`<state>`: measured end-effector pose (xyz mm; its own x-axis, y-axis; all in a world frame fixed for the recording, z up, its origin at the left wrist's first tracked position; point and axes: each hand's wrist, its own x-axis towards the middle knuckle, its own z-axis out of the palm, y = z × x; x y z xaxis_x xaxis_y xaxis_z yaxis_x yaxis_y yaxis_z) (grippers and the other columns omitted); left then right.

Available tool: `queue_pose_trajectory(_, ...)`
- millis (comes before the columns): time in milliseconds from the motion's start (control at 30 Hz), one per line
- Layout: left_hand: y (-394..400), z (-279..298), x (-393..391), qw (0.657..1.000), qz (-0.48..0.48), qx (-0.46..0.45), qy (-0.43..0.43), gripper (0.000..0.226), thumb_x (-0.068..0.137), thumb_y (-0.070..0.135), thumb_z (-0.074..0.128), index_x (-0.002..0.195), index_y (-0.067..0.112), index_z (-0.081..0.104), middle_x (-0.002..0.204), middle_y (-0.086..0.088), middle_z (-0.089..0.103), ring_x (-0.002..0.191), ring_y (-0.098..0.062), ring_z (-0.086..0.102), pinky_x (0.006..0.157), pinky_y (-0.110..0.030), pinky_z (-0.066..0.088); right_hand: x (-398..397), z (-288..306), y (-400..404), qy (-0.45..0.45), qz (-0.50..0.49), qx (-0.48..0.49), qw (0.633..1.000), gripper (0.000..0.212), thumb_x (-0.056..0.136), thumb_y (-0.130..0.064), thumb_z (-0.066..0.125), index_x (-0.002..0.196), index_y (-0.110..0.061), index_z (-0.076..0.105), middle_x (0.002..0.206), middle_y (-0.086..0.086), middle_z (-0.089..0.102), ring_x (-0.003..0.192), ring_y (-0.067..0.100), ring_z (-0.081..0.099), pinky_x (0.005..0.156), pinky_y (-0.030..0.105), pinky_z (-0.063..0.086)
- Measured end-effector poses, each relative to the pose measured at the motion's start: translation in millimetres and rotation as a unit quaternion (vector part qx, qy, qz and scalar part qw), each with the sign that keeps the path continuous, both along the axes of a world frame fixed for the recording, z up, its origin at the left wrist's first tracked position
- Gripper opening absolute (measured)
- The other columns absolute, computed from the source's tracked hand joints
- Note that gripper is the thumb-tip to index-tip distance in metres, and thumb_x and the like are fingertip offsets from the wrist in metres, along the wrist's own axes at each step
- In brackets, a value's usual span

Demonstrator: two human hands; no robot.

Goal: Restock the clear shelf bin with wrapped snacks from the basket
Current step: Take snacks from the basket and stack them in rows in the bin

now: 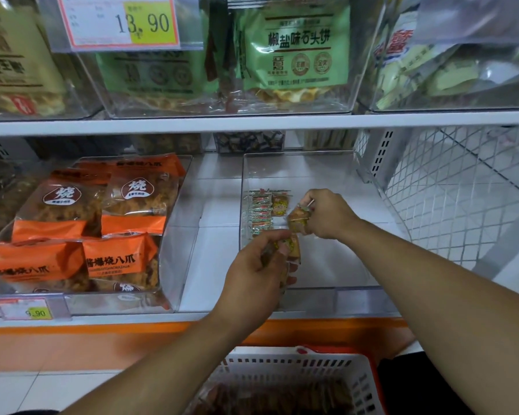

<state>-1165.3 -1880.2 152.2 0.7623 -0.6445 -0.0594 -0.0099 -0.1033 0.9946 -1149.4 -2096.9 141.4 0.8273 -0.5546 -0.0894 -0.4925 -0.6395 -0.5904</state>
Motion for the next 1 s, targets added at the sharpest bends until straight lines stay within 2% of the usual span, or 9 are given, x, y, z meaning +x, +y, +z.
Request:
queue_pose_trajectory(167, -4, -4, 2, 1.0, 0.004, 0.011, -0.001, 0.025, 0.107, 0.019, 0.048, 0.123, 0.03, 0.064, 0.099, 0.002, 0.072, 0.084, -0.011, 0.072, 0.062, -0.012, 0.054, 33, -19, -2, -0.006, 0.009, -0.025, 1.0, 0.042, 0.077, -0.011, 0.083, 0.117, -0.015, 0.071, 0.127, 0.01, 0.064, 0.109, 0.029, 0.062, 0.082, 0.025, 0.05)
queue_pose_trajectory(233, -5, -5, 2, 1.0, 0.005, 0.015, -0.005, 0.026, 0.108, 0.017, 0.046, 0.123, 0.031, 0.063, 0.097, 0.005, 0.072, 0.083, -0.008, 0.072, 0.061, -0.011, 0.053, 41, -25, 0, -0.012, 0.019, -0.031, 0.999, 0.041, 0.082, -0.003, 0.074, 0.122, -0.012, 0.069, 0.131, 0.012, 0.063, 0.114, 0.03, 0.061, 0.088, 0.023, 0.048)
queue_pose_trajectory(300, -5, -7, 3, 1.0, 0.006, 0.02, -0.012, 0.029, 0.107, 0.014, 0.045, 0.123, 0.031, 0.063, 0.095, 0.008, 0.072, 0.081, -0.006, 0.072, 0.061, -0.011, 0.052, 46, -28, 0, -0.036, 0.001, -0.026, 0.999, 0.046, 0.083, 0.004, 0.066, 0.126, -0.009, 0.064, 0.128, 0.016, 0.063, 0.114, 0.031, 0.061, 0.085, 0.02, 0.044)
queue_pose_trajectory(500, -6, -8, 4, 1.0, 0.006, 0.023, -0.012, 0.027, 0.107, 0.019, 0.047, 0.122, 0.034, 0.063, 0.097, 0.007, 0.072, 0.082, -0.005, 0.073, 0.061, -0.009, 0.052, 53, -36, 0, -0.027, -0.075, 0.058, 0.995, 0.06, 0.087, 0.001, 0.062, 0.143, -0.008, 0.041, 0.131, 0.021, 0.056, 0.116, 0.036, 0.057, 0.089, 0.031, 0.047)
queue_pose_trajectory(700, -4, -10, 4, 1.0, 0.007, 0.017, -0.017, 0.025, 0.107, 0.02, 0.047, 0.116, 0.035, 0.065, 0.095, 0.004, 0.074, 0.082, -0.009, 0.073, 0.065, -0.013, 0.054, 58, -41, 0, -0.036, -0.124, 0.095, 0.987, 0.056, 0.089, -0.001, 0.064, 0.142, -0.009, 0.049, 0.138, 0.015, 0.057, 0.121, 0.032, 0.058, 0.103, 0.032, 0.048)
queue_pose_trajectory(767, -4, -10, 4, 1.0, 0.004, 0.019, -0.019, 0.026, 0.107, 0.019, 0.047, 0.118, 0.035, 0.064, 0.095, 0.005, 0.074, 0.083, -0.01, 0.074, 0.065, -0.013, 0.055, 59, -43, 4, -0.023, -0.098, 0.091, 0.991, 0.061, 0.088, -0.006, 0.069, 0.144, -0.011, 0.045, 0.131, 0.013, 0.061, 0.114, 0.031, 0.061, 0.097, 0.034, 0.051)
queue_pose_trajectory(833, -4, -11, 4, 1.0, 0.002, 0.018, -0.018, 0.027, 0.107, 0.018, 0.047, 0.119, 0.034, 0.064, 0.095, 0.004, 0.074, 0.083, -0.01, 0.074, 0.064, -0.013, 0.055, 59, -43, 7, -0.035, -0.069, 0.057, 0.995, 0.074, 0.088, -0.001, 0.065, 0.151, -0.017, 0.03, 0.119, 0.016, 0.063, 0.098, 0.032, 0.062, 0.081, 0.034, 0.051)
queue_pose_trajectory(867, -4, -11, 4, 1.0, 0.002, 0.018, -0.018, 0.027, 0.107, 0.018, 0.047, 0.119, 0.034, 0.064, 0.096, 0.004, 0.074, 0.082, -0.009, 0.074, 0.064, -0.013, 0.054, 59, -42, 8, -0.044, -0.053, 0.028, 0.997, 0.074, 0.088, 0.001, 0.061, 0.151, -0.02, 0.029, 0.115, 0.017, 0.064, 0.092, 0.032, 0.061, 0.077, 0.033, 0.048)
queue_pose_trajectory(1000, -5, -13, 5, 0.999, 0.002, 0.021, -0.028, 0.026, 0.107, 0.02, 0.046, 0.119, 0.036, 0.064, 0.097, 0.006, 0.073, 0.083, -0.007, 0.073, 0.063, -0.011, 0.053, 58, -43, 11, -0.037, 0.0, -0.025, 0.999, 0.055, 0.088, -0.001, 0.055, 0.141, -0.018, 0.054, 0.133, 0.015, 0.063, 0.114, 0.035, 0.061, 0.097, 0.029, 0.047)
